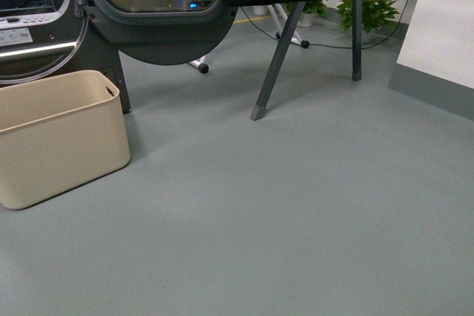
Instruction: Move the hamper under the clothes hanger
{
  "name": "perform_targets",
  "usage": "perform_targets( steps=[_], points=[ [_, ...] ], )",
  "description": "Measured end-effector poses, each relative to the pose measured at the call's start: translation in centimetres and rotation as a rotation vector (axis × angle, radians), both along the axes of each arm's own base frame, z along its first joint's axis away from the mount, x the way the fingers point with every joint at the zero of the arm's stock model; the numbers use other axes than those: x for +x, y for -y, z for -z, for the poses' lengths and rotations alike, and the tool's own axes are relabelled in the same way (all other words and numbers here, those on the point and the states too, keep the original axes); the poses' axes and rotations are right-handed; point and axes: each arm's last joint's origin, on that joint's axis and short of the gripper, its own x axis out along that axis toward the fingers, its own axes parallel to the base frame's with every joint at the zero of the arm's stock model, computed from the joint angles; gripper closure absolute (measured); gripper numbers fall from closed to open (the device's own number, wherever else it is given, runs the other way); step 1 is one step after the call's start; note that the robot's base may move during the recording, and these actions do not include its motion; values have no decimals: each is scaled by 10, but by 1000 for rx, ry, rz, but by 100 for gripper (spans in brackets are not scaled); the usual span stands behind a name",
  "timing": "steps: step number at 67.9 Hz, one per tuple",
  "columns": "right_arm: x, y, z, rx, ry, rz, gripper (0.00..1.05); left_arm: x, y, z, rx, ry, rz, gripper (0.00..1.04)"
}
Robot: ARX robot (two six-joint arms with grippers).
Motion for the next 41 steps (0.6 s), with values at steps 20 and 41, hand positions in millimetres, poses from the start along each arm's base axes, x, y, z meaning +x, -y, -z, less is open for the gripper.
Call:
perform_targets(
  steps=[20,41],
  points=[
    [0,0,0,0,0,0,8,0,0,0,0,-1,3,7],
    [0,0,0,0,-2,0,8,0,0,0,0,-2,1,7]
  ],
)
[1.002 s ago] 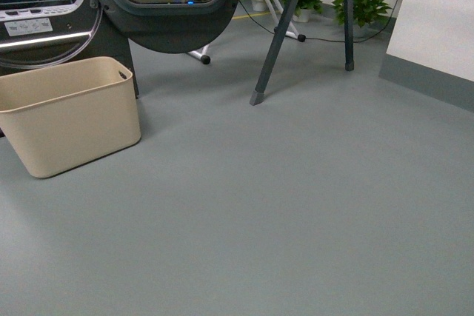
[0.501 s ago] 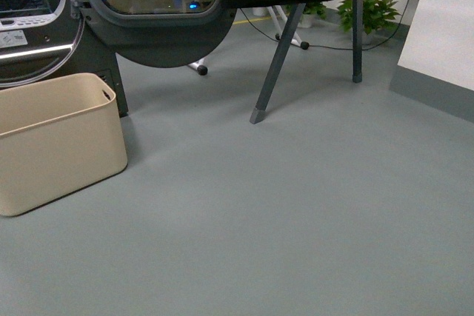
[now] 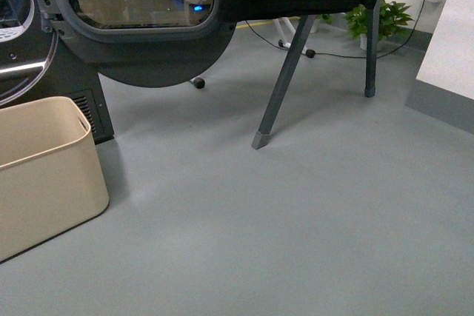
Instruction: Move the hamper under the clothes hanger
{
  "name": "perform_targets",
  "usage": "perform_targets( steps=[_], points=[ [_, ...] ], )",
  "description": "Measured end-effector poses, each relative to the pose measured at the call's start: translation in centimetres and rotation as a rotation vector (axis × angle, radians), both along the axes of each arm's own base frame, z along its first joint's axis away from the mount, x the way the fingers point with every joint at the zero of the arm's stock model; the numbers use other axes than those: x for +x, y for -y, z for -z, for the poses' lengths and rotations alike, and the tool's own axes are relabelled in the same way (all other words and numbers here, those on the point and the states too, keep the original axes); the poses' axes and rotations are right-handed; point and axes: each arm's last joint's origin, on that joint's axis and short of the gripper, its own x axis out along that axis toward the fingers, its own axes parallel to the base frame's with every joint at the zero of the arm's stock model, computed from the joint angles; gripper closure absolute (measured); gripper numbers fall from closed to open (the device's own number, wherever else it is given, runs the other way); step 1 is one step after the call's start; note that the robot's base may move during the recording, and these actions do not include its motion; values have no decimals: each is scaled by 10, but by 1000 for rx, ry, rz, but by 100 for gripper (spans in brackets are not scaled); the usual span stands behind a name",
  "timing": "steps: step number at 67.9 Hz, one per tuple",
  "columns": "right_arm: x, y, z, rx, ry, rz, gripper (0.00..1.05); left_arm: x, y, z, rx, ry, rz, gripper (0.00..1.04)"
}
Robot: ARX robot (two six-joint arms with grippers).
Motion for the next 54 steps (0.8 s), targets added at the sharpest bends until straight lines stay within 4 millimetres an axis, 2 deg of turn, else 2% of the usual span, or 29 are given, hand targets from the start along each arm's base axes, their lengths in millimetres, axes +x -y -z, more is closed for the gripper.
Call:
perform_targets(
  steps=[54],
  points=[
    [0,0,0,0,2,8,8,0,0,0,0,-1,3,7]
  ],
)
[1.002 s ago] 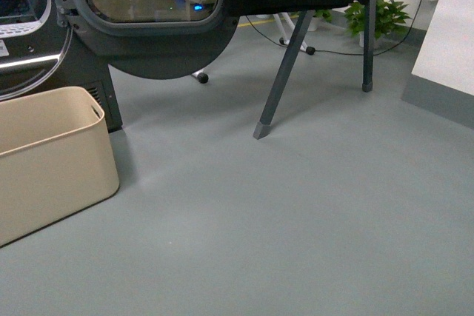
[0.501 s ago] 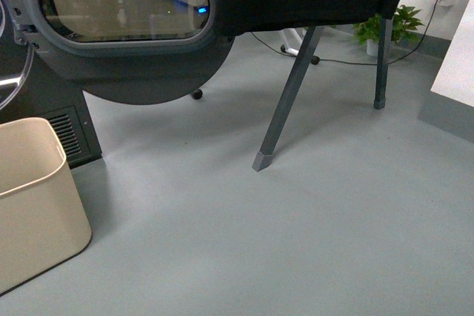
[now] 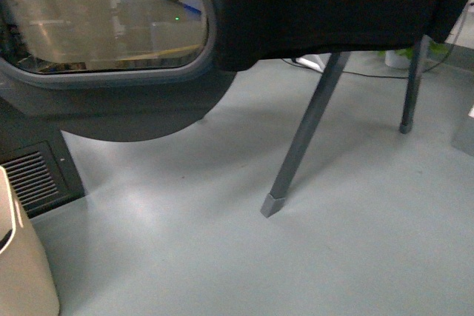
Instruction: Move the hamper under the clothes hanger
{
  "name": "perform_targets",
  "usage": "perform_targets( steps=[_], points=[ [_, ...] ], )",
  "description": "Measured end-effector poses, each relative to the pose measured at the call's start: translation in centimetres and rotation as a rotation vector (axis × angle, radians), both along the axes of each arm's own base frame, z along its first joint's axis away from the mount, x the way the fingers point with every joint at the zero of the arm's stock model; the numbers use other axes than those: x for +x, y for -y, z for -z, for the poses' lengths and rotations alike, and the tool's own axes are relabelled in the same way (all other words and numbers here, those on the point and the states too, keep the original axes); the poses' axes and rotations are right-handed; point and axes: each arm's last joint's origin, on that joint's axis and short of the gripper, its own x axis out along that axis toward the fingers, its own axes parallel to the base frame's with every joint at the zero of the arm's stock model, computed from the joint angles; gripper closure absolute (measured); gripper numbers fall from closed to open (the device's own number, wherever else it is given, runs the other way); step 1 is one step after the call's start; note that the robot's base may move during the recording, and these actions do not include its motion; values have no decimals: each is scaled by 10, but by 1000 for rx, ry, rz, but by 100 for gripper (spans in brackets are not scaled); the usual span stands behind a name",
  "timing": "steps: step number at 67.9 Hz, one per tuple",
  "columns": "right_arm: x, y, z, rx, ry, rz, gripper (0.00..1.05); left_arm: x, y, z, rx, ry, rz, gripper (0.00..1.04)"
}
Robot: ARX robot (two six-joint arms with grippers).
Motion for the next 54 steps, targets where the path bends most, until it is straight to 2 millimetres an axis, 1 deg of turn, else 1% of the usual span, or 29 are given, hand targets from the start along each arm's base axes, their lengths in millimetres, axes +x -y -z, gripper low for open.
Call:
perform_targets(
  steps=[54],
  points=[
    [0,0,0,0,0,-14,8,0,0,0,0,3,-10,7]
  ],
)
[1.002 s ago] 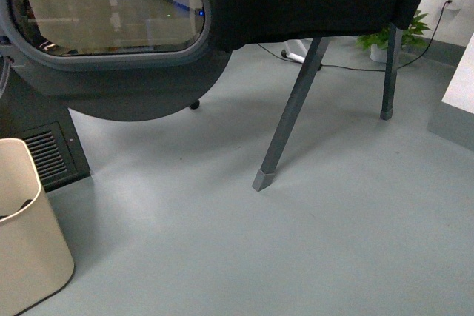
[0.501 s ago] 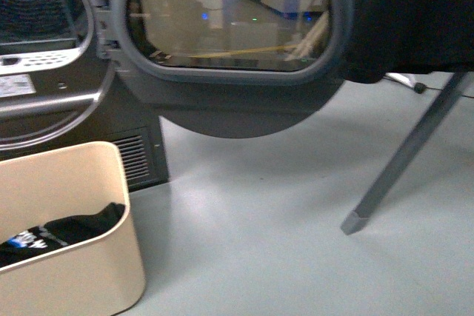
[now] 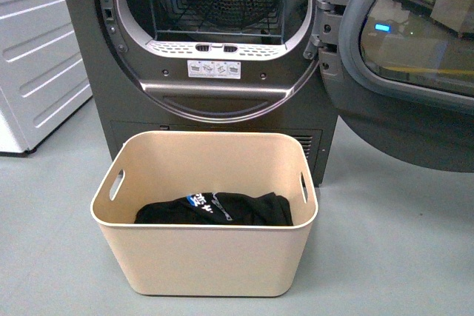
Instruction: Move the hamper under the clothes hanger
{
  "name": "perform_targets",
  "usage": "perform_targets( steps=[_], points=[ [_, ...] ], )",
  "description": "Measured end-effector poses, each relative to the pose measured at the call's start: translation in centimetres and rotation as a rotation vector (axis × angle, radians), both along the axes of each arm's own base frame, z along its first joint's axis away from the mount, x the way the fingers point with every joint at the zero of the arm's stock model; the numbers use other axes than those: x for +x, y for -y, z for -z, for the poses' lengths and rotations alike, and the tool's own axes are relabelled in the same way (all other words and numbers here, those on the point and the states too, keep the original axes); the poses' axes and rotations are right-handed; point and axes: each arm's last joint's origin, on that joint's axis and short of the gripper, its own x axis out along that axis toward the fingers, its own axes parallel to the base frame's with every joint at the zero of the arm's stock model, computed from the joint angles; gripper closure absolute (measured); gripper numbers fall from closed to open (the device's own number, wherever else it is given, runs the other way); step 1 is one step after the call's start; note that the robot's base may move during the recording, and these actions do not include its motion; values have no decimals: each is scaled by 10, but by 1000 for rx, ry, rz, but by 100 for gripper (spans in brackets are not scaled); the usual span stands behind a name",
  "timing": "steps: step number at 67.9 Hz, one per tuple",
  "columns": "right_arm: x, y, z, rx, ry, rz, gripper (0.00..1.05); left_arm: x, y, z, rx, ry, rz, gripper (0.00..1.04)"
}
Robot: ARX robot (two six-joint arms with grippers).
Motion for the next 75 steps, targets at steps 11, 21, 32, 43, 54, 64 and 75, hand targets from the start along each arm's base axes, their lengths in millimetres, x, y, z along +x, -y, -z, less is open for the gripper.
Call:
perform_targets(
  steps=[11,21,32,43,54,64,75],
  points=[
    [0,0,0,0,0,7,8,0,0,0,0,0,6,7],
    [0,0,0,0,0,7,8,0,0,0,0,0,5,7],
    [0,0,0,0,0,7,8,0,0,0,0,0,5,7],
    [0,0,0,0,0,7,8,0,0,0,0,0,5,7],
    [16,3,-7,143,-159,97,8,26,4,-11,-118,-274,46,7],
    [77,0,-30,201,-199,0,8,102,3,-49,-110,-237,90,7],
    [158,-11,-23,210,-409,-54,8,205,3,-31,-40,-430,57,7]
  ],
)
